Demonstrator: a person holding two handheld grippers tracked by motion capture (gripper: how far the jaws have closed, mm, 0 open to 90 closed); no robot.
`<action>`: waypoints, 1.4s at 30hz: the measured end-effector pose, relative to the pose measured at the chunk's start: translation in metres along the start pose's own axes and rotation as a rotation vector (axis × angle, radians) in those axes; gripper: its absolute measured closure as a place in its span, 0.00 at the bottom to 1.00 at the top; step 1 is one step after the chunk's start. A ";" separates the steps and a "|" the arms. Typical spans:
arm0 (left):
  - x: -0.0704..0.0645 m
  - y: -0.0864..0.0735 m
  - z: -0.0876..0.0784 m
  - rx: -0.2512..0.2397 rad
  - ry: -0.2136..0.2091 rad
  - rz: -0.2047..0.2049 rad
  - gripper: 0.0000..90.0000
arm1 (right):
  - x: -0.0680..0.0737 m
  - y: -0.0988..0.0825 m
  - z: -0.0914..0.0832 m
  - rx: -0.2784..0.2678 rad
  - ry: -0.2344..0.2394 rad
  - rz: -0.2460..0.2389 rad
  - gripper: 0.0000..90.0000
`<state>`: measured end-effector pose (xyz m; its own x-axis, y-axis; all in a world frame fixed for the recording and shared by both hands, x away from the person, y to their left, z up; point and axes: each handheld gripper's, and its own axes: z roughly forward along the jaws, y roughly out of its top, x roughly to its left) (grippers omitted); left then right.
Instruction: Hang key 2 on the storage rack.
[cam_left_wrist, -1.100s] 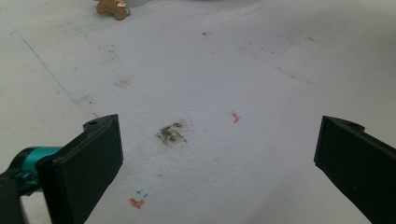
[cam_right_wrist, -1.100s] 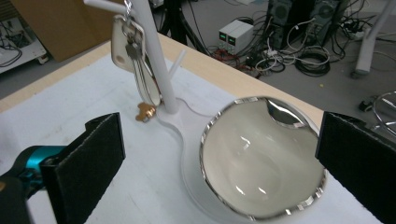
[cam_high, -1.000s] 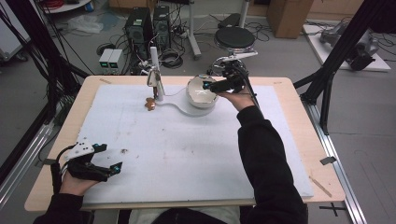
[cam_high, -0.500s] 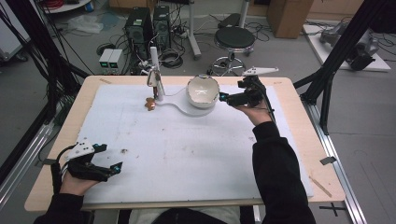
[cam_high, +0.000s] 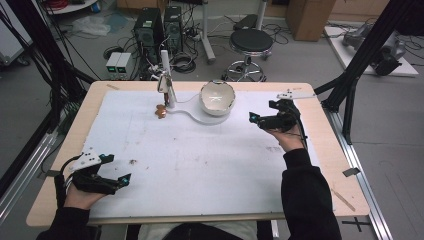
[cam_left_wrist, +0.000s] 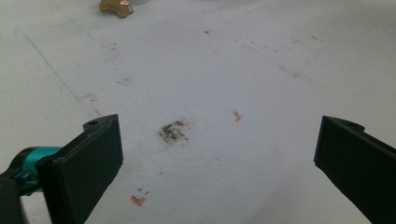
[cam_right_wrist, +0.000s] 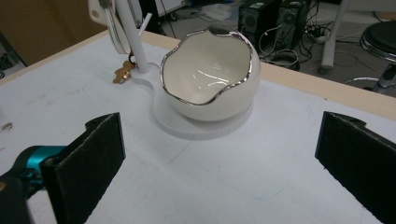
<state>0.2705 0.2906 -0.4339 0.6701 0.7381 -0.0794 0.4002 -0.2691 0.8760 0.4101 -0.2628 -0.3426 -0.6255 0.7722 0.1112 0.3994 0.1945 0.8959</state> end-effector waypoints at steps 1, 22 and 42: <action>0.000 0.000 0.000 0.000 0.000 0.000 0.02 | -0.001 -0.003 -0.002 -0.002 -0.003 -0.004 0.01; 0.001 -0.001 0.000 -0.001 0.007 -0.006 0.02 | -0.017 -0.056 -0.041 -0.056 0.031 0.021 0.01; 0.001 0.000 0.000 0.000 0.006 -0.006 0.02 | -0.030 -0.110 -0.064 0.050 -0.011 0.053 0.01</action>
<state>0.2715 0.2916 -0.4342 0.6637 0.7435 -0.0817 0.4041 -0.2646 0.8756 0.3414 -0.3461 -0.4173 -0.5954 0.7888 0.1526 0.4644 0.1830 0.8665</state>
